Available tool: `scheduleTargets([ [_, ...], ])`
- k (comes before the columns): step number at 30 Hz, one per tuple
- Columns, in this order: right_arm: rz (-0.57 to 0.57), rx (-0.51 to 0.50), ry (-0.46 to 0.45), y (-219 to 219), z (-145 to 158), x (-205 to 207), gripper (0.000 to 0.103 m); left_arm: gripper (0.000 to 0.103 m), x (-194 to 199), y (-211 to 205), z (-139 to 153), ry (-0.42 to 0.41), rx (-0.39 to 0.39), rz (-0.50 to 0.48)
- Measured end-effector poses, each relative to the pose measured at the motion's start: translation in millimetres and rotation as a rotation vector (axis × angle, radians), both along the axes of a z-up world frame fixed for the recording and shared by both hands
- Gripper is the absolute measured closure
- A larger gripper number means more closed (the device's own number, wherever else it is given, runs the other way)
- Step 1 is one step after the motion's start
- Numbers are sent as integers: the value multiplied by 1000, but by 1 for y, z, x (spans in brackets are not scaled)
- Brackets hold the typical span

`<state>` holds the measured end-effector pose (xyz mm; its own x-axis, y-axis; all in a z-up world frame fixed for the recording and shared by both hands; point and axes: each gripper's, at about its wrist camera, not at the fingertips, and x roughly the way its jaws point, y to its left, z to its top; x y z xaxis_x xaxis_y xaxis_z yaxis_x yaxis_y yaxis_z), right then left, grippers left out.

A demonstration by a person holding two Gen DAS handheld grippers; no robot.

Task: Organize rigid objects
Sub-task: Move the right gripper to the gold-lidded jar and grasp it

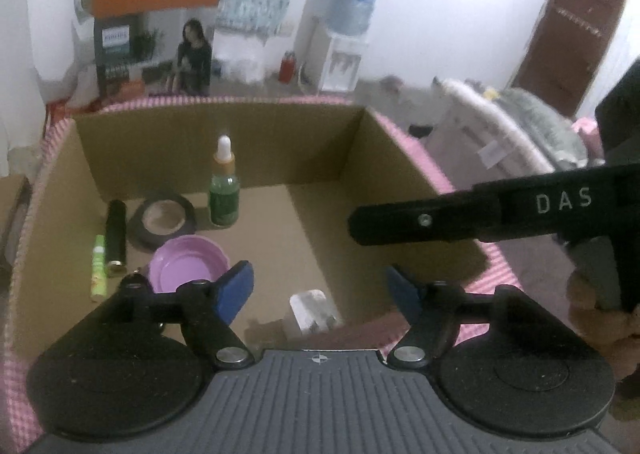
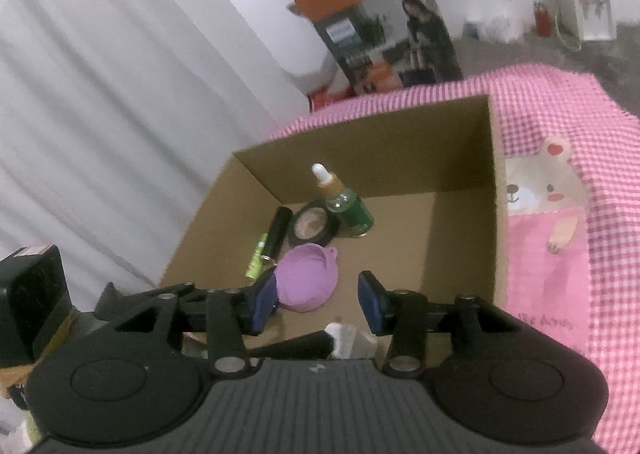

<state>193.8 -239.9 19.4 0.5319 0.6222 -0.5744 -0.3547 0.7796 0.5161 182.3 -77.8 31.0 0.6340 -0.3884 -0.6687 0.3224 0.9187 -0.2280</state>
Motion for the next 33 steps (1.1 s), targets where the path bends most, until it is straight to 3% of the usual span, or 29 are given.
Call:
scheduleTargets([
  [7,-37,65,-54,-15,11,-54,53,19,-52,22,17,-102,-35,-26],
  [15,-56,155,19,-21,-11,-93,53,18,-87,43,-8,-71,-2,-26],
  [20,-45,168,90,-8,-34,-98,53,18,-94,47,-32,-28,30,-15],
  [26,0,136,148,13,-54,-100,53,18,-97,51,-50,-39,85,6],
  [33,9,110,204,33,-74,-82,53,26,-89,51,-69,-40,138,0],
])
